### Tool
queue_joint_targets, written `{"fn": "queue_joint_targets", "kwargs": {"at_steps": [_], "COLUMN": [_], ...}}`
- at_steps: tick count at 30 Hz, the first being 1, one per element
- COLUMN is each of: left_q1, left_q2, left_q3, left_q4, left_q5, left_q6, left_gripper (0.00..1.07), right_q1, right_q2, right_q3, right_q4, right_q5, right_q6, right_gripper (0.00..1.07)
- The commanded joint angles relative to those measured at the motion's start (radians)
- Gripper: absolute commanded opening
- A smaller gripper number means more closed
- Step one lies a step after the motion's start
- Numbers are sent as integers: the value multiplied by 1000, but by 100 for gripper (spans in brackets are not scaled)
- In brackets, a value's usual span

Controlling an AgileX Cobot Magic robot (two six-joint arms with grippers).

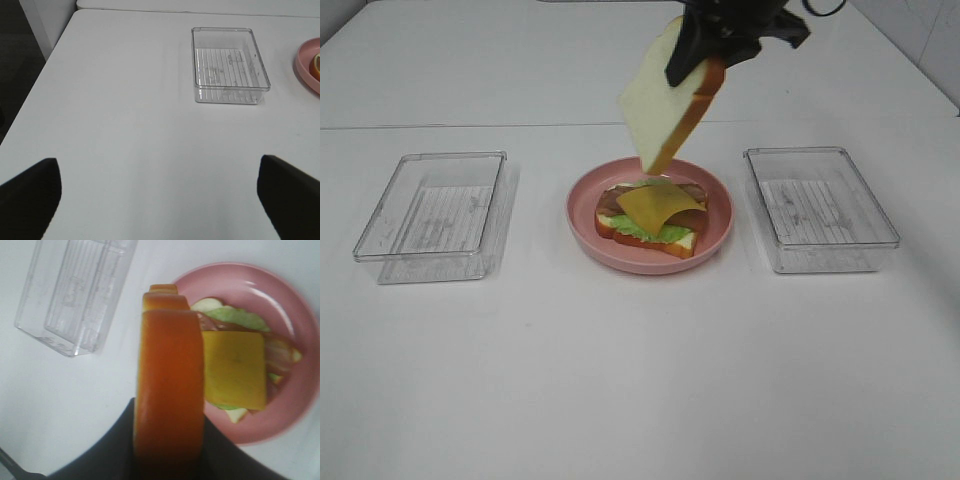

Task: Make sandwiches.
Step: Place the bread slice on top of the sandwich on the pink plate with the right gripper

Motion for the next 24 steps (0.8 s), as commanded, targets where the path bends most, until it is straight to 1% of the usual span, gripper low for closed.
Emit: {"fn": "queue_joint_targets", "kwargs": {"at_steps": [1, 6, 8, 10, 18, 20, 21, 23, 24], "left_q1": [2, 2, 2, 2, 2, 2, 2, 2, 2], "left_q2": [-19, -19, -19, -19, -19, -19, -19, -19, -19], "left_q3": [2, 2, 2, 2, 2, 2, 2, 2, 2], "left_q4": [-7, -7, -7, -7, -7, -7, -7, -7, -7], "left_q5": [-6, -6, -6, -6, -6, -6, -6, -6, -6], "left_q6": [0, 0, 0, 0, 0, 0, 0, 0, 0], "left_gripper": [101, 101, 101, 101, 101, 101, 101, 101, 101], "right_q1": [35, 40, 40, 40, 40, 40, 40, 40, 40], "right_q2": [47, 110, 120, 165, 214, 220, 220, 220, 220], "right_q3": [7, 7, 7, 7, 7, 7, 7, 7, 7], "right_q4": [69, 78, 73, 55, 40, -17, -17, -95, -95], "right_q5": [-42, -49, -49, -64, -115, -144, -144, -151, -151], "right_q6": [-12, -9, -9, -9, 8, 27, 27, 40, 40], "right_gripper": [0, 0, 0, 0, 0, 0, 0, 1, 1]}}
